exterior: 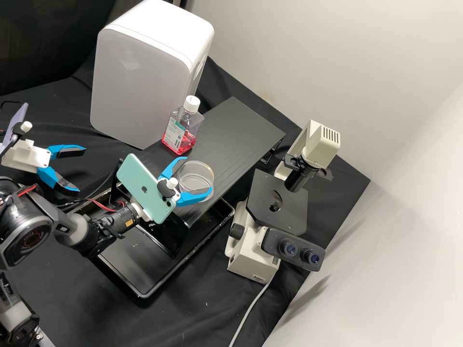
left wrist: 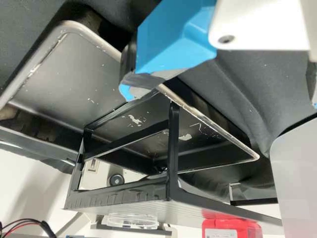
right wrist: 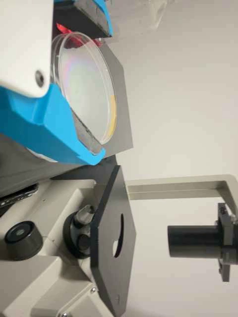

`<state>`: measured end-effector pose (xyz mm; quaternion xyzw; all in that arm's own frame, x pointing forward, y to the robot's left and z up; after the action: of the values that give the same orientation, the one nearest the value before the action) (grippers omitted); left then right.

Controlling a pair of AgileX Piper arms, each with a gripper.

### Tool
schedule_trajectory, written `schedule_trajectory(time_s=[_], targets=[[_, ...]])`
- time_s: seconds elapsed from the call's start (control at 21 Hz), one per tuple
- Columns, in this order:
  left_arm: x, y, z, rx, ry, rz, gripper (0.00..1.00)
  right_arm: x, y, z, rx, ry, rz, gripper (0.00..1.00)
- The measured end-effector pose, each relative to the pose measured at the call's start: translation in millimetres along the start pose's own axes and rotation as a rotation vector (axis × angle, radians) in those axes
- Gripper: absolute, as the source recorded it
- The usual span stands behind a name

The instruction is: Place the lid on the petri dish

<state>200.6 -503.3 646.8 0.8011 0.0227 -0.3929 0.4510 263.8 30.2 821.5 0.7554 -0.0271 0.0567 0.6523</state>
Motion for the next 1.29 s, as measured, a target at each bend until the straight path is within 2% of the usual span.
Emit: schedule_trajectory(time_s=[0.48, 0.81, 1.29], targets=[[0.0, 0.0, 0.0, 0.0, 0.0, 0.0, 1.0, -0.1, 0.6, -0.7, 0.006, 0.005, 0.004, 0.0], [0.0, 0.0, 0.0, 0.0, 0.0, 0.0, 1.0, 1.1, 0.0, 7.9, 0.003, -0.04, -0.008, 0.0], [0.0, 0.0, 0.0, 0.0, 0.0, 0.0, 1.0, 2.0, -3.5, 12.7, 0.002, -0.064, -0.023, 0.0]])
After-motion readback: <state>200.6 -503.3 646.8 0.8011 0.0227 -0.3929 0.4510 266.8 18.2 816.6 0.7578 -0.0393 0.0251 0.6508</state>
